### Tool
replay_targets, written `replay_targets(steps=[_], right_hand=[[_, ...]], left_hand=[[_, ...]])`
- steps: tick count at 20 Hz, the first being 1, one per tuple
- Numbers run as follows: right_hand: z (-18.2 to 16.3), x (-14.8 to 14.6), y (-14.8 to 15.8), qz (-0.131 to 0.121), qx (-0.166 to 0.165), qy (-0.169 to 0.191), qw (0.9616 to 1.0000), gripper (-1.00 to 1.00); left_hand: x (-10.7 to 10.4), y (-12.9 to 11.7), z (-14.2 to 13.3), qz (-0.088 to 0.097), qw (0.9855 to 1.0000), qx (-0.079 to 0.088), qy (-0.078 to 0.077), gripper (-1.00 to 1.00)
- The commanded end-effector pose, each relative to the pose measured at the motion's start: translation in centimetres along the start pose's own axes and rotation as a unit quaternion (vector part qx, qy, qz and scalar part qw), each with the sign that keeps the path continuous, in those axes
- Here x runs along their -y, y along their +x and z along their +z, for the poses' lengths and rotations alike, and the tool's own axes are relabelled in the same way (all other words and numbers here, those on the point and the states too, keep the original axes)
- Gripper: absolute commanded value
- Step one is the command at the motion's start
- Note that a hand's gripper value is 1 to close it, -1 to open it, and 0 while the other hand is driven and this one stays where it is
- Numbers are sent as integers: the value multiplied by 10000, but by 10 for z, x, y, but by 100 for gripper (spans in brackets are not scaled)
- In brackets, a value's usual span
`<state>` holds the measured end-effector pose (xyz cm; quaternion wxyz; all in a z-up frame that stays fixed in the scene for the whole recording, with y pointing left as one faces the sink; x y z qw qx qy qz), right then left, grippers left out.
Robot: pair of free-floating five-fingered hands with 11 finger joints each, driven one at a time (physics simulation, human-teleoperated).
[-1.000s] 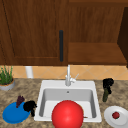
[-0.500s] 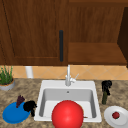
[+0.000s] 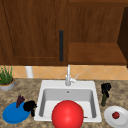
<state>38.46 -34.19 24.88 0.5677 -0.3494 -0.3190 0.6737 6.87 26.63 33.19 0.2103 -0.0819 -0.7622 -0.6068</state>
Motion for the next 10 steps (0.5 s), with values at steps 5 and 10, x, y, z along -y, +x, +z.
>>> replay_targets(steps=[5,10], right_hand=[[-15,17,-20,-69,20,-123,9999,100],[-12,18,-21,133,-87,-401,9991,100]], left_hand=[[0,0,0,0,10000,0,0,0],[0,0,0,0,10000,0,0,0]])
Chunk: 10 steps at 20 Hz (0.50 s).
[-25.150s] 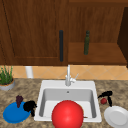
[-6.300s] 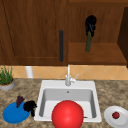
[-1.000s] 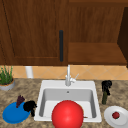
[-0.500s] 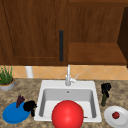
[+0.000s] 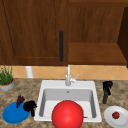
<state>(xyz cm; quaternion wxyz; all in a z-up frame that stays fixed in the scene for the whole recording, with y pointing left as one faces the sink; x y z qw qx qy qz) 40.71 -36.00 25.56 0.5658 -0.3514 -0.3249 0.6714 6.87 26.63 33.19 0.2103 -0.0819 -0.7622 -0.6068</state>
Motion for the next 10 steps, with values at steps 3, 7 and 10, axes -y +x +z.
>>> replay_targets(steps=[3,7,10], right_hand=[[-5,-6,2,156,-108,-169,9997,100],[-27,-25,3,241,-237,-170,9993,100],[-42,-16,1,230,-202,5,9995,100]], left_hand=[[0,0,0,0,10000,0,0,0],[0,0,0,0,10000,0,0,0],[0,0,0,0,10000,0,0,0]])
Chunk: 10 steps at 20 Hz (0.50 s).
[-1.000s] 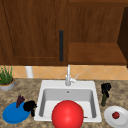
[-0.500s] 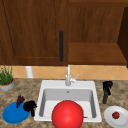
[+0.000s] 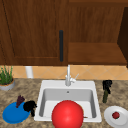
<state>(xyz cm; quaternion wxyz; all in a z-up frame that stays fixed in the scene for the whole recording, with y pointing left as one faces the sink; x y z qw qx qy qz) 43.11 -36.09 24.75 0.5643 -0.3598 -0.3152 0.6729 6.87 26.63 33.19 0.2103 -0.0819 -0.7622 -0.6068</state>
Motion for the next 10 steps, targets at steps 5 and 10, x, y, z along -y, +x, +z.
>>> replay_targets(steps=[5,10], right_hand=[[-35,-13,0,15,-38,368,9993,100],[-23,-1,-3,-66,6,512,9987,100]], left_hand=[[0,0,0,0,10000,0,0,0],[0,0,0,0,10000,0,0,0]])
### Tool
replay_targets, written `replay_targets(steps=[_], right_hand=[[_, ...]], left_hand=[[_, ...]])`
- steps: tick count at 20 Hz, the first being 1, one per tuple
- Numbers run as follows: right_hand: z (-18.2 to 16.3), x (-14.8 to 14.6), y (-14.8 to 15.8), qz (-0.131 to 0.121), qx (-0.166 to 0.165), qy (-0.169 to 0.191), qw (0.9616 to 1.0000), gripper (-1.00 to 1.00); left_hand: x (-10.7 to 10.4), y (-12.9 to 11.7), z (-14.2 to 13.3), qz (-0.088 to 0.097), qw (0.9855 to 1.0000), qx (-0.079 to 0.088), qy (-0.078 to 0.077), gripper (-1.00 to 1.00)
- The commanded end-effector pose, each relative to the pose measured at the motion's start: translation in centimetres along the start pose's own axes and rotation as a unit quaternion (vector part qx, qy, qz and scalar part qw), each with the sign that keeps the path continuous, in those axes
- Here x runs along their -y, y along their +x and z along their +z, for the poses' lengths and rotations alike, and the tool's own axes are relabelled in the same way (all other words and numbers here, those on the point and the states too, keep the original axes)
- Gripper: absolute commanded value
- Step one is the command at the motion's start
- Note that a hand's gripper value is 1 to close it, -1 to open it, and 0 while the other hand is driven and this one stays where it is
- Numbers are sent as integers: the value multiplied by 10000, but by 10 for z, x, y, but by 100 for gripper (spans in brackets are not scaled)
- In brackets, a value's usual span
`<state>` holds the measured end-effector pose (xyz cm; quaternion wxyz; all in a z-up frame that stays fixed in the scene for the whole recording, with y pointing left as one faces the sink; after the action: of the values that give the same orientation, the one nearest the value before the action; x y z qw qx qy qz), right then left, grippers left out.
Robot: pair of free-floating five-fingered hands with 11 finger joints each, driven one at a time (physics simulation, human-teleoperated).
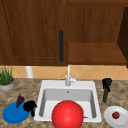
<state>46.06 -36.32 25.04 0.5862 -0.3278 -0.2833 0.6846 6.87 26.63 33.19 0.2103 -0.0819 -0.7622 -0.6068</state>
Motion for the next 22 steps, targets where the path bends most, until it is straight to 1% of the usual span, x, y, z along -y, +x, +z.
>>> replay_targets(steps=[1,4,5,7,9,10,11,12,16,18,22], right_hand=[[-1,-15,2,6,7,1,10000,100],[-3,-6,2,-8,23,108,9999,100],[-2,-5,2,-20,32,104,9999,100],[0,-1,3,55,96,24,9999,100],[2,1,4,63,100,29,9999,100],[3,3,2,55,80,35,9999,-100],[8,9,3,98,9,137,9999,-100],[9,10,3,109,0,140,9998,-100],[15,13,1,86,57,224,9997,-100],[18,18,0,65,22,237,9997,-100],[23,30,-9,-51,156,265,9995,-100]], left_hand=[[0,0,0,0,10000,0,0,0],[0,0,0,0,10000,0,0,0],[0,0,0,0,10000,0,0,0],[0,0,0,0,10000,0,0,0],[0,0,0,0,10000,0,0,0],[0,0,0,0,10000,0,0,0],[0,0,0,0,10000,0,0,0],[0,0,0,0,10000,0,0,0],[0,0,0,0,10000,0,0,0],[0,0,0,0,10000,0,0,0],[0,0,0,0,10000,0,0,0]])
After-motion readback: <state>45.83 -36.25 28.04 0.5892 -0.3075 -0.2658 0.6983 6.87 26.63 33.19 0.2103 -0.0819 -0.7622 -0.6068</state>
